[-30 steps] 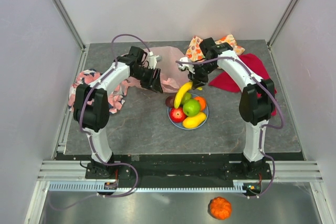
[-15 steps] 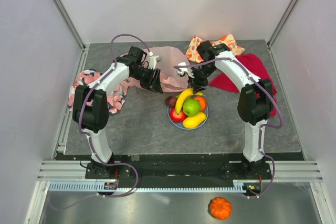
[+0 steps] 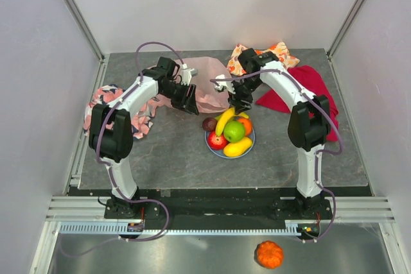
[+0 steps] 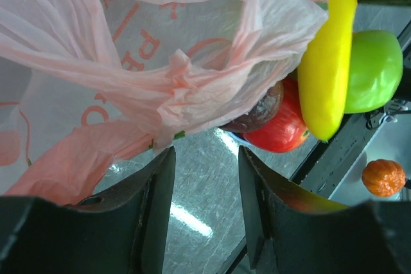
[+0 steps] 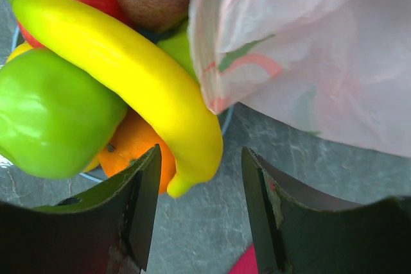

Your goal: Take the fake fruits out of the plastic bag

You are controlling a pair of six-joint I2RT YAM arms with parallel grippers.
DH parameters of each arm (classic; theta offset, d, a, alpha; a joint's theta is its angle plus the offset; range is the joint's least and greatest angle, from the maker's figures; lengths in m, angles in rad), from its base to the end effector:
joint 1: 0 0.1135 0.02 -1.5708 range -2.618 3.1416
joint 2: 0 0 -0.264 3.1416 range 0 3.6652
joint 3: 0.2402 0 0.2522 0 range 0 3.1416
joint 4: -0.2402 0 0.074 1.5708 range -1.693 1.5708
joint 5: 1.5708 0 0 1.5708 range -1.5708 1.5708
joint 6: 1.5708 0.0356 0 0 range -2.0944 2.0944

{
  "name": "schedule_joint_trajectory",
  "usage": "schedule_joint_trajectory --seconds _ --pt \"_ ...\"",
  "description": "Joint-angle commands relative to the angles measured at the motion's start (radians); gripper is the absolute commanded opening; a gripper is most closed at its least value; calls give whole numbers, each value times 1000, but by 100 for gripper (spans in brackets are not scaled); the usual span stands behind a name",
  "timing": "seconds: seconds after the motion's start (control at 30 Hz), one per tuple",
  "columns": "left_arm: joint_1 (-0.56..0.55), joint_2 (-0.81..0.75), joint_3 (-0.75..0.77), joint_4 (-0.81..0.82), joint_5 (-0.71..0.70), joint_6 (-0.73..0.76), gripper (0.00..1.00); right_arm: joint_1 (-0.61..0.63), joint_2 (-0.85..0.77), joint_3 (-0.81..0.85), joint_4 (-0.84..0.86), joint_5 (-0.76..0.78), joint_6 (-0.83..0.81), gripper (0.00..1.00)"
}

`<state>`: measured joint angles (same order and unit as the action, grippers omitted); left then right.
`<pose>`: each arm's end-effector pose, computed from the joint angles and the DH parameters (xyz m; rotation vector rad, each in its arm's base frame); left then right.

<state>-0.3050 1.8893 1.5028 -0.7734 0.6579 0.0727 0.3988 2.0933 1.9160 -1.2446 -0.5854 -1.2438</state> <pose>0.3683 -0.1388 0.2338 0.6837 2.5715 -0.9640 0.3783 0.1808 0.2556 -2.0132 1.7909 0.6580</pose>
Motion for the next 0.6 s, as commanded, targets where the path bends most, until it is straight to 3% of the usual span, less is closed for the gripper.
schedule_joint_trajectory --seconds 0.0,0.17,0.23,0.37,0.47,0.57 --pt "-2 -62 106 -70 104 91 49 -31 -81 72 -22 10 17 61" --pt "-2 -56 252 -315 193 222 43 -43 -116 63 -4 3 50 63" --pt "0 -58 284 -342 160 213 43 -51 -115 49 51 -13 127 63" --pt "4 -61 324 -330 77 214 66 -54 -107 38 167 -83 274 63" --pt "9 -62 376 -313 -24 207 77 -38 -108 23 275 -123 369 66" --pt "32 -82 398 -285 -104 190 81 4 -88 35 310 -136 388 68"
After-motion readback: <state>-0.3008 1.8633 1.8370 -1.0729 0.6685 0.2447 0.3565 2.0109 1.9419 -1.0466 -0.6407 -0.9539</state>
